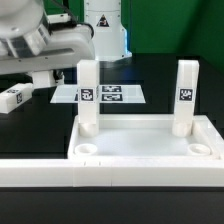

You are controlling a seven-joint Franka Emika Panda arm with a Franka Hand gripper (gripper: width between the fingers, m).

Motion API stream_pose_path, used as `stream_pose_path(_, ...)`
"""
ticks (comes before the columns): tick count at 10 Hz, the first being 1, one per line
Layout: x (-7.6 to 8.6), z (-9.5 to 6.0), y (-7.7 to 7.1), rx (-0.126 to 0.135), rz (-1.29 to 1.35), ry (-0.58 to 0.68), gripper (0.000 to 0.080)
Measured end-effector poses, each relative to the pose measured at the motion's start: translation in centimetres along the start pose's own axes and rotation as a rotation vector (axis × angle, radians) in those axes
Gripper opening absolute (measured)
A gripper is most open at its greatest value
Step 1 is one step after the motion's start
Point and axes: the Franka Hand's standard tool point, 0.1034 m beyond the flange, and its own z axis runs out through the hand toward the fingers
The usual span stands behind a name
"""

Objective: Assemble desk

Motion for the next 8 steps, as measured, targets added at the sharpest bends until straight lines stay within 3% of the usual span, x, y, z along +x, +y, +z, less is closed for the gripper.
stream_pose_path(2, 0.2, -1.3, 0.3, -0.015, -0.012, 0.141, 0.0292)
stream_pose_path(5, -1.0, -2.1, -0.3, -0.032, -0.016, 0.305, 0.0292)
stream_pose_path(7, -0.7, -2.0, 0.2, -0.055, -0.014, 0.437, 0.0292)
stream_pose_path(8, -0.8, -1.9, 0.2, -0.054, -0.014, 0.435, 0.0292)
